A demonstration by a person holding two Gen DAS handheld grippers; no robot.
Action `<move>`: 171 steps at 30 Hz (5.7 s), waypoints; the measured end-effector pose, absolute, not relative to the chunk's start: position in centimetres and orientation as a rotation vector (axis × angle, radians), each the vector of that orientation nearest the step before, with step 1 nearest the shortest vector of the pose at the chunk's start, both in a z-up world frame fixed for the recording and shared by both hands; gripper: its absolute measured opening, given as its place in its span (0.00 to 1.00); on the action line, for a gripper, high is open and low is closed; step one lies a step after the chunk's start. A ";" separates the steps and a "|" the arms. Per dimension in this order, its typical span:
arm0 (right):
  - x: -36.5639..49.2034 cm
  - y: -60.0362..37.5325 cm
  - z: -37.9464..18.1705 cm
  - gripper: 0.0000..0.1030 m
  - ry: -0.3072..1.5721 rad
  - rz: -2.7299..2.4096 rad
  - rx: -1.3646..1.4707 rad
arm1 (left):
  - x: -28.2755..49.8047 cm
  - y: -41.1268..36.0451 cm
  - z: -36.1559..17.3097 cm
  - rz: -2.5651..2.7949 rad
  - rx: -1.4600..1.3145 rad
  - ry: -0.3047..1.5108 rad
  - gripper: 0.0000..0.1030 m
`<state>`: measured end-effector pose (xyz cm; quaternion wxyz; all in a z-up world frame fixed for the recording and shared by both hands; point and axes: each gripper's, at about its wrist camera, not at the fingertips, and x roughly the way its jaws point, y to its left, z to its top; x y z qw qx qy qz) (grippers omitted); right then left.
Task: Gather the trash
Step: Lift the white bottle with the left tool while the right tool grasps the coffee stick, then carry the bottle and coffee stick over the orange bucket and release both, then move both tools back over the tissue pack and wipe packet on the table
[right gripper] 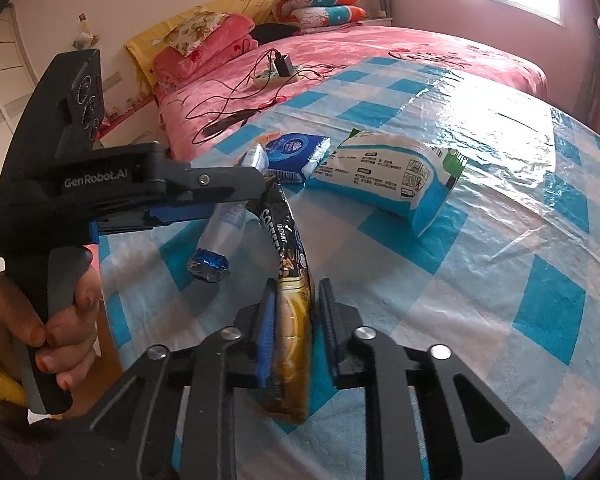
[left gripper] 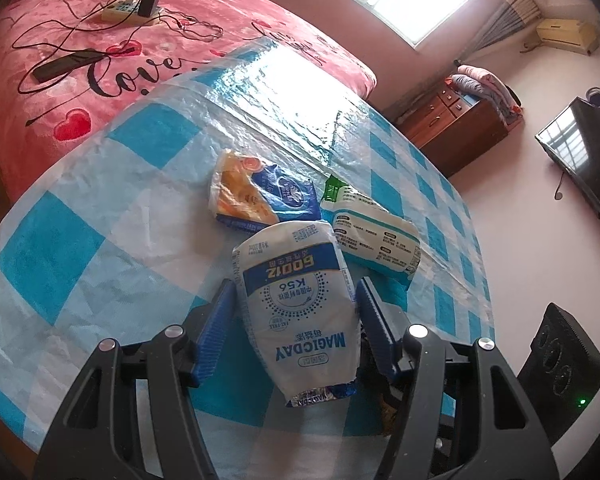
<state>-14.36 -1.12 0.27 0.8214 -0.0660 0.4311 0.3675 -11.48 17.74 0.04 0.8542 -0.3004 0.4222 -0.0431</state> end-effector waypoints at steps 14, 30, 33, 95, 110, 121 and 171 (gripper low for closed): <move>-14.7 -1.8 0.7 0.15 0.909 0.744 -0.128 | -13.5 19.1 0.6 -0.113 -0.646 0.842 0.61; -14.9 -1.8 2.1 0.15 0.914 0.758 -0.079 | -15.9 22.0 1.7 -0.036 -0.607 0.790 0.61; -14.7 -1.4 2.2 0.15 0.922 0.764 -0.071 | -16.3 22.7 1.9 -0.011 -0.591 0.782 0.61; -14.9 18.1 2.6 0.15 1.172 1.201 0.059 | -24.1 35.9 -0.3 0.437 -0.440 0.781 0.61; -15.4 23.9 0.6 0.15 1.249 1.258 0.071 | -25.4 38.1 -3.4 0.511 -0.449 0.846 0.61; -16.0 26.5 -0.5 0.16 1.273 1.283 0.070 | -25.6 38.8 -4.8 0.535 -0.463 0.878 0.61; -17.8 9.7 4.2 0.92 0.732 0.882 -0.184 | -22.6 31.6 1.5 0.536 -0.273 0.821 0.86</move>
